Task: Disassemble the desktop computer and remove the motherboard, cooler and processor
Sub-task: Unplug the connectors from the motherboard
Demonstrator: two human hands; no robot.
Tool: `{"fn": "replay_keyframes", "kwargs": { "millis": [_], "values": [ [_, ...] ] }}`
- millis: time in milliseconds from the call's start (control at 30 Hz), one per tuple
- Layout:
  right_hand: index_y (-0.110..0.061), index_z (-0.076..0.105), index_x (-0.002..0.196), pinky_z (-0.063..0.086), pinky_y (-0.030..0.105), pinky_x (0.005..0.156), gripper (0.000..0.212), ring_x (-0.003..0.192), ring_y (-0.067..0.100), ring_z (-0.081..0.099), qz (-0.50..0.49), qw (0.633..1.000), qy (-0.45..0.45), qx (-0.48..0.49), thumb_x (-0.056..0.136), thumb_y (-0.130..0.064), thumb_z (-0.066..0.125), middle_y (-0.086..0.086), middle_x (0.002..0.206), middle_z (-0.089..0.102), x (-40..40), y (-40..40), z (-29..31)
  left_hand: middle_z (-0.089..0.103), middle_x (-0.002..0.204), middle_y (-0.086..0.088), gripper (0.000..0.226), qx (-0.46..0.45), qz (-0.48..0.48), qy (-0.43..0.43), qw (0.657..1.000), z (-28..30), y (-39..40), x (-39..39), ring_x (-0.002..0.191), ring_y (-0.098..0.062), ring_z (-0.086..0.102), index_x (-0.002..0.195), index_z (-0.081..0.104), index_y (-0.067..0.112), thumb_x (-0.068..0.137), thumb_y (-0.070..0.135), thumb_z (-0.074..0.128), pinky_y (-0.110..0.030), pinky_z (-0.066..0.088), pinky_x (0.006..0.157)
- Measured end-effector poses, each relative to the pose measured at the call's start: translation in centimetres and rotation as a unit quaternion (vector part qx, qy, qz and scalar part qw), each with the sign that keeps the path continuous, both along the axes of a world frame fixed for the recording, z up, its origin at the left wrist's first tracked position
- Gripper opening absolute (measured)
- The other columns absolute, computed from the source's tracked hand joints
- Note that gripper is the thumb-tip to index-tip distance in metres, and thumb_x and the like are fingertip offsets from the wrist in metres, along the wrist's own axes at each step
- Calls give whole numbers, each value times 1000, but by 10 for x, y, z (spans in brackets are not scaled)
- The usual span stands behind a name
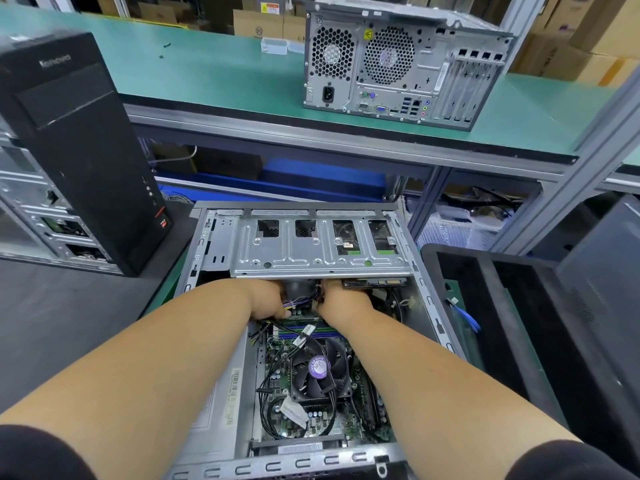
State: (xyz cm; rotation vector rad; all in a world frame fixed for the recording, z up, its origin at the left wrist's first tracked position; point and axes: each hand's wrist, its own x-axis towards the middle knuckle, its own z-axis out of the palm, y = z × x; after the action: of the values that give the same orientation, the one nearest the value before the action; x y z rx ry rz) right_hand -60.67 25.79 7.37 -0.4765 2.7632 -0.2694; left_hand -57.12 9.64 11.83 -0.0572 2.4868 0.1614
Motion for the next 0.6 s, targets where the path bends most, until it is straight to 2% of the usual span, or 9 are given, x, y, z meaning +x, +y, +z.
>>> {"fn": "replay_keyframes", "kwargs": {
  "millis": [333, 600],
  "values": [
    [-14, 39, 140, 49, 37, 92, 56, 115, 34, 57, 9, 999, -38, -7, 93, -40, 56, 15, 133, 54, -4, 4, 0, 52, 138, -8, 57, 43, 2, -9, 999, 3, 1, 0, 122, -26, 51, 139, 44, 9, 93, 39, 58, -34, 37, 105],
    [-17, 39, 139, 51, 36, 88, 53, 110, 33, 60, -2, 999, -26, -26, 95, -42, 54, 14, 125, 59, -2, 3, -7, 48, 143, -6, 55, 55, -19, -6, 998, 5, 1, 1, 126, -24, 47, 142, 42, 13, 96, 42, 51, -28, 32, 102]
  ]
}}
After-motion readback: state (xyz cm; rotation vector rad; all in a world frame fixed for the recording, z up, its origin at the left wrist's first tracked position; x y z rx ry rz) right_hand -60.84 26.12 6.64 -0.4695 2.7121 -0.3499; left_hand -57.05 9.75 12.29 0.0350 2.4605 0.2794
